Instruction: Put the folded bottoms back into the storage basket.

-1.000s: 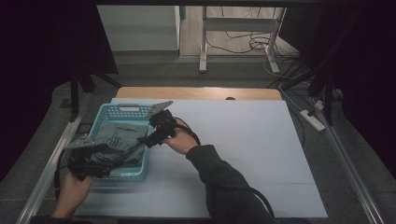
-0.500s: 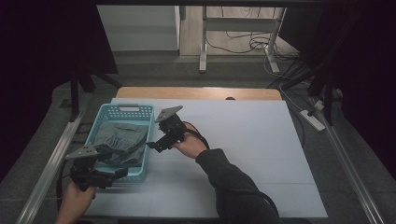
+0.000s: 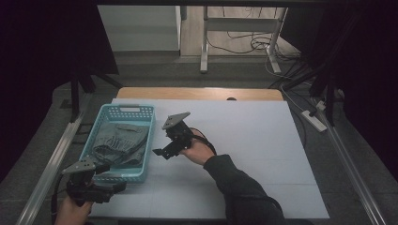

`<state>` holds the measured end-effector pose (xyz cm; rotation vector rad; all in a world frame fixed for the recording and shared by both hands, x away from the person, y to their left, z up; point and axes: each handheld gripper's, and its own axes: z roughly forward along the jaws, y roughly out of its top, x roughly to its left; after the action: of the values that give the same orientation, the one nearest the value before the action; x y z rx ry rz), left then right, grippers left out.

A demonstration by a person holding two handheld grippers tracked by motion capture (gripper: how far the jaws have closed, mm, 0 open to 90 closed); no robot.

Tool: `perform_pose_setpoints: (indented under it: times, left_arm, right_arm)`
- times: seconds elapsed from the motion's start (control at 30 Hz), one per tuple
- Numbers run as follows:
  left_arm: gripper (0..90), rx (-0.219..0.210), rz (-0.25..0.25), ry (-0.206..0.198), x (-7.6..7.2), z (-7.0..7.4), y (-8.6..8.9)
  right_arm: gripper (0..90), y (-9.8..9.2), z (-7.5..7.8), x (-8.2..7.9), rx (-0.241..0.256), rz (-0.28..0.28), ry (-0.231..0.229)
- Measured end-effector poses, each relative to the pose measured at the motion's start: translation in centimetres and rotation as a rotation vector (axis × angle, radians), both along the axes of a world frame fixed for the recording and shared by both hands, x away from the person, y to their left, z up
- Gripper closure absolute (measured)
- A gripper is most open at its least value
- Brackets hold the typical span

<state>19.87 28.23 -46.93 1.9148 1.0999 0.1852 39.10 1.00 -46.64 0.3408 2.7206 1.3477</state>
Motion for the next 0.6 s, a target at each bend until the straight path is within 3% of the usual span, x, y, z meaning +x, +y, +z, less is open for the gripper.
perform_pose_setpoints:
  times: [0.33, 0.53, 0.6]
  left_arm:
    - [0.0, -0.014, -0.015, 0.006, -1.5, -0.5, 0.4]
    - [0.0, -0.010, -0.014, 0.017, -2.2, -0.9, 0.8]
    - [0.0, -0.016, -0.007, 0.003, -2.4, -0.9, 0.9]
  right_arm:
    - [1.3, -1.2, -0.3, -0.3, 0.026, -0.010, 0.052]
    - [1.3, -1.7, -0.6, -0.6, 0.013, -0.014, 0.059]
    - [1.3, -1.8, -0.7, -0.7, 0.013, -0.016, 0.065]
